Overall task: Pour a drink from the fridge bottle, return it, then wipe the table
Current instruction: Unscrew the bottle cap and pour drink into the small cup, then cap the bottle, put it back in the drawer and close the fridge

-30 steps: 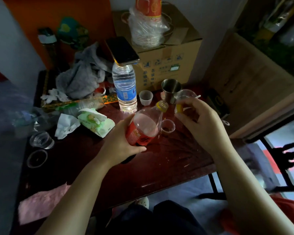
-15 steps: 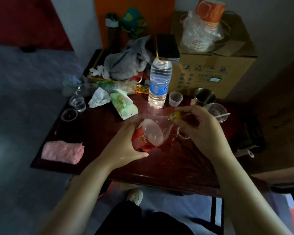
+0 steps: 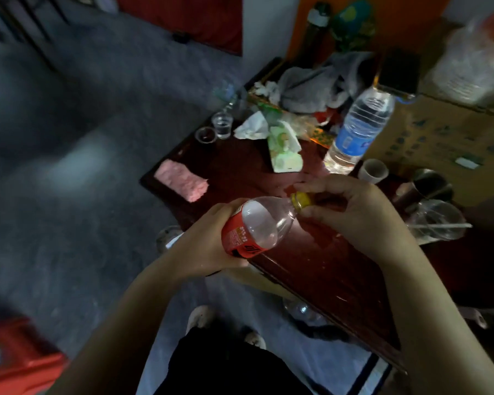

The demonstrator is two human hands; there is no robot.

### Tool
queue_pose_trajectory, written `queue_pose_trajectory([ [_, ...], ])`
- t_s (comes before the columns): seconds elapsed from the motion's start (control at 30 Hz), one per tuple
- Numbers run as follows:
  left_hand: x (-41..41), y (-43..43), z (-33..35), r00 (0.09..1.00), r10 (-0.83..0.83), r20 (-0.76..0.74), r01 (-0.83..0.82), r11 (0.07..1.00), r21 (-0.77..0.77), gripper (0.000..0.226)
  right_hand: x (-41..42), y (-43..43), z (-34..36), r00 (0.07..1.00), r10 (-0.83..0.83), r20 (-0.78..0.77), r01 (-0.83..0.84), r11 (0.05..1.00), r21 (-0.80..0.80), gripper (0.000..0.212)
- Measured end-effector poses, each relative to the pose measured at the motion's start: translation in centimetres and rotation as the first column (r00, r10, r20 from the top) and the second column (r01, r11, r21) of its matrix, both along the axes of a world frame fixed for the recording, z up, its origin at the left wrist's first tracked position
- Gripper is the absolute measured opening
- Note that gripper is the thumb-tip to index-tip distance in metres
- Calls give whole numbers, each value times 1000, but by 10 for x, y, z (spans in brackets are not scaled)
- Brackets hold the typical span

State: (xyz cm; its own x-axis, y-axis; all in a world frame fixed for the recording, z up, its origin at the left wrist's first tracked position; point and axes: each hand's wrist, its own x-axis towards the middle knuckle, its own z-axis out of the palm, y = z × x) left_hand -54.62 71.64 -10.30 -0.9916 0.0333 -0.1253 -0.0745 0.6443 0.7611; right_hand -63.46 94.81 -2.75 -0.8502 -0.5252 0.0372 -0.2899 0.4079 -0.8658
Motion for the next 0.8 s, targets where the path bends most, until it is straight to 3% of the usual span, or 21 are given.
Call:
queue_pose_trajectory([
  [0.2,61,-59,21,966,246,-75,-251,966,-58,100,21,-87,14,989,147,-9,-147,987,-62,31],
  [0.37,123,-125,33,900,402,-171,-420,903,-88,106,56,-181,22,966,208,-155,-227,966,-120,23],
  [0.67,242,-247,49,791,550,-268,-588,804,-89,105,145,-337,36,895,401,-198,-435,883,-179,14],
  [0.8,285,-293,43,733,615,-291,-659,748,-80,108,176,-394,37,849,490,-198,-523,831,-190,26],
])
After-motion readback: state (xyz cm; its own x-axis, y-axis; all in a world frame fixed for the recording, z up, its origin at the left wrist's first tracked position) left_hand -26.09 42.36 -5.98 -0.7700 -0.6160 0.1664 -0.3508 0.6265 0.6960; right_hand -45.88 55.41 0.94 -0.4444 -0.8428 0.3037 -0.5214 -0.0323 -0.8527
